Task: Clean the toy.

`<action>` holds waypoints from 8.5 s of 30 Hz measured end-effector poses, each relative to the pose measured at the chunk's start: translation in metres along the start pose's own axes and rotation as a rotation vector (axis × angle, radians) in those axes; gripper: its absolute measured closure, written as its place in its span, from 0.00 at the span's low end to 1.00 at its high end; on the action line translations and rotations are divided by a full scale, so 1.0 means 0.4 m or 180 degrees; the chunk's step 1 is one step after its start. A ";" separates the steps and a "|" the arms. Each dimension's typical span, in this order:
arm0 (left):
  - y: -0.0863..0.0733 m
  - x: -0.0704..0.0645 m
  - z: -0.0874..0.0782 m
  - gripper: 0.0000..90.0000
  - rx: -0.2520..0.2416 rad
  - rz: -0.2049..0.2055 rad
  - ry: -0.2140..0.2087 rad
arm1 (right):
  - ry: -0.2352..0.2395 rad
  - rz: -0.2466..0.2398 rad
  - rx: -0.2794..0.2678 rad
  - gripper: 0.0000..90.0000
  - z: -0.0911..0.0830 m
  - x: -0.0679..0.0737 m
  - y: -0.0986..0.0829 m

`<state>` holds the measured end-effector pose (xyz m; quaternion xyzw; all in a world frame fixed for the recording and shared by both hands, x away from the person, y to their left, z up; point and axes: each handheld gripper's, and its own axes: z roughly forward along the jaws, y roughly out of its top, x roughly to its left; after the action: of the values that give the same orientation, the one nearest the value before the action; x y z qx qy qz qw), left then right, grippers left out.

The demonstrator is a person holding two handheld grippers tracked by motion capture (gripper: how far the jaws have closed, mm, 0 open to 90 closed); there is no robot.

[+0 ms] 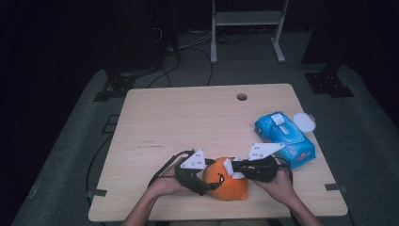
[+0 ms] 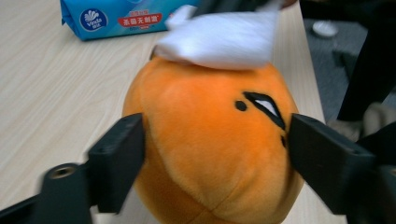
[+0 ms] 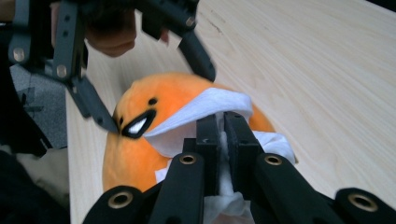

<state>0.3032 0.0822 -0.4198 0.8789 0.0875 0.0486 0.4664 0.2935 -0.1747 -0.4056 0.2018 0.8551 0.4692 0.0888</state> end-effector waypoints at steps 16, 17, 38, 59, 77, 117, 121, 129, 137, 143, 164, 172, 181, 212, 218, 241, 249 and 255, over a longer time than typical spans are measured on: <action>0.030 -0.033 0.022 0.29 0.0009 -0.0019 0.0082 | 0.0006 -0.0227 -0.0114 0.94 0.013 0.062 0.050; 0.032 -0.034 0.022 0.29 0.0032 0.0022 0.0097 | 0.0008 -0.0229 -0.0111 0.94 0.013 0.058 0.049; 0.008 -0.020 0.018 0.28 0.0005 -0.0035 0.0038 | -0.0038 0.0059 -0.0046 0.94 -0.019 -0.011 -0.007; 0.021 -0.011 0.012 0.45 -0.0362 0.0228 0.0248 | -0.0158 -0.0343 -0.0166 0.94 -0.024 0.063 0.032; 0.019 -0.018 0.031 0.35 -0.0343 0.0299 0.0388 | -0.0182 -0.0308 -0.0163 0.94 -0.006 0.057 0.036; 0.004 -0.017 0.015 0.36 -0.0280 0.0303 0.0178 | -0.0097 -0.0383 -0.0087 0.94 -0.011 0.069 0.024; -0.005 -0.007 0.008 0.38 -0.0230 0.0245 0.0192 | -0.0111 -0.0335 -0.0071 0.94 -0.021 0.053 0.017; -0.018 0.001 0.004 0.39 -0.0216 0.0196 0.0181 | -0.0218 -0.0237 -0.0051 0.94 -0.043 0.034 -0.007; -0.027 0.009 -0.001 0.39 -0.0275 0.0097 0.0183 | -0.0230 -0.0133 -0.0097 0.94 -0.055 0.012 -0.018; -0.030 0.012 0.001 0.39 -0.0301 0.0065 0.0170 | -0.0231 -0.0049 -0.0135 0.94 -0.068 -0.001 -0.030; -0.050 0.034 -0.006 0.39 -0.0250 -0.0159 0.0217 | -0.0241 0.0082 -0.0183 0.94 -0.077 -0.016 -0.035; -0.050 0.036 -0.002 0.38 -0.0250 -0.0214 0.0248 | -0.0180 -0.0079 -0.0165 0.94 -0.043 0.023 -0.018; -0.038 0.019 0.003 0.40 -0.0244 -0.0104 0.0235 | -0.0252 -0.0092 -0.0127 0.94 -0.045 0.010 -0.014; 0.000 0.002 0.008 0.47 -0.0314 0.0035 0.0313 | -0.0186 -0.0012 -0.0140 0.94 -0.057 0.006 -0.008; 0.009 -0.006 0.001 0.48 -0.0466 0.0388 0.0499 | -0.0224 -0.0023 -0.0335 0.94 -0.073 0.011 0.018; 0.002 -0.027 0.018 0.41 -0.0287 0.0587 0.0422 | -0.0190 -0.0129 -0.0210 0.94 -0.049 0.016 0.019; -0.004 0.004 0.020 0.18 -0.0334 0.0027 0.0287 | -0.0135 -0.0042 -0.0109 0.94 -0.055 0.002 -0.006; 0.001 -0.005 0.019 0.36 -0.0294 0.0105 0.0283 | -0.0132 0.0003 -0.0161 0.94 -0.057 0.007 0.004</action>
<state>0.3027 0.0755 -0.4235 0.8548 0.0913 0.0993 0.5012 0.2836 -0.1902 -0.3919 0.2097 0.8409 0.4864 0.1114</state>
